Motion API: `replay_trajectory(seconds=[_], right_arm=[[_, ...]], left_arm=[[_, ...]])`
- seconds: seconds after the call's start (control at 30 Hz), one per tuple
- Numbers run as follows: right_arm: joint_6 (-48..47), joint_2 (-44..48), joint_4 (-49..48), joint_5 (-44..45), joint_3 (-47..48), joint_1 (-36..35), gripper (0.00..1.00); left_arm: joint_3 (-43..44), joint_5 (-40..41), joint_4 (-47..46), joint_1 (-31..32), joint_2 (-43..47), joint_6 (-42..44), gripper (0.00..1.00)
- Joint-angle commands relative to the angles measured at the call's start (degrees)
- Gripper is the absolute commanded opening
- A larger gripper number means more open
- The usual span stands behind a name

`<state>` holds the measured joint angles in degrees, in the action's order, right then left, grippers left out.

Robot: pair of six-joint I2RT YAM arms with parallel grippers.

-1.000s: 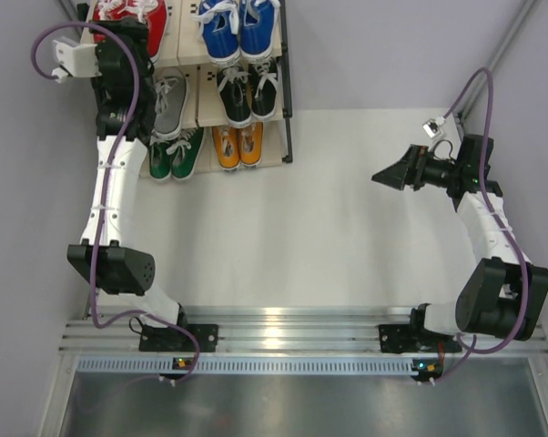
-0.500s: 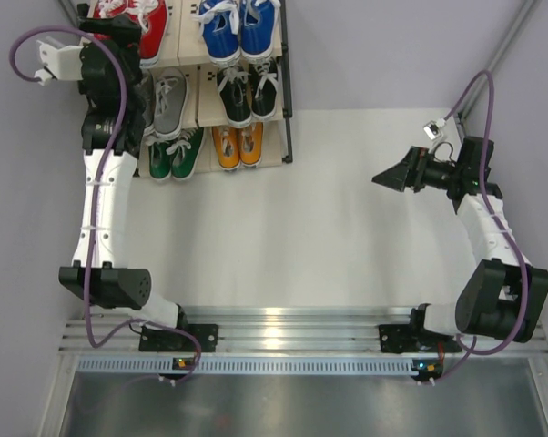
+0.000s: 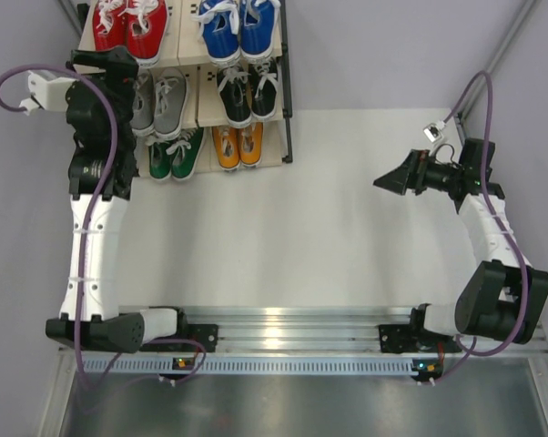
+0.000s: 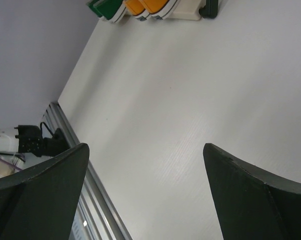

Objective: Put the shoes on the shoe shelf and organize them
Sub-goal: Adjust a pair of shoes at the shoe shelf.

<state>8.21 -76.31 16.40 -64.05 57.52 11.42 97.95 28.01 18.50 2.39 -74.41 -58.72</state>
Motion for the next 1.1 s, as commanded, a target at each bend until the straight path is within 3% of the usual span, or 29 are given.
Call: replay_trajectory(seconds=[0.0, 0.13, 0.4, 0.53, 0.73, 0.9, 1.07], right_arm=[[-7.59, 2.49, 5.37, 0.68, 4.26, 0.80, 0.97], [-12.77, 3.27, 7.94, 1.21, 4.80, 0.80, 0.97], [-13.92, 3.63, 8.56, 0.16, 4.18, 0.80, 0.97], [-14.18, 3.63, 8.73, -0.28, 4.36, 0.71, 0.97], [-14.27, 3.80, 8.47, -0.37, 3.83, 0.71, 0.97], [-14.36, 3.98, 8.56, -0.11, 3.65, 0.71, 0.97], [-14.62, 3.98, 8.91, 0.33, 4.01, 0.80, 0.97]], left_arm=[[-5.37, -2.17, -0.66, -0.28, 7.25, 6.05, 0.98], [-11.01, -2.60, 2.40, -0.46, 13.84, 9.94, 0.98], [-16.83, -7.61, 5.84, -0.99, 21.06, 6.34, 0.95], [-13.23, -11.38, 5.67, -1.07, 15.98, 4.23, 0.90], [-9.98, -12.45, -0.83, -1.95, 8.43, -0.87, 0.68], [-5.15, -12.45, -2.85, -4.41, 1.82, -5.00, 0.58], [-1.63, -12.89, -4.09, -5.38, -2.23, -6.85, 0.53]])
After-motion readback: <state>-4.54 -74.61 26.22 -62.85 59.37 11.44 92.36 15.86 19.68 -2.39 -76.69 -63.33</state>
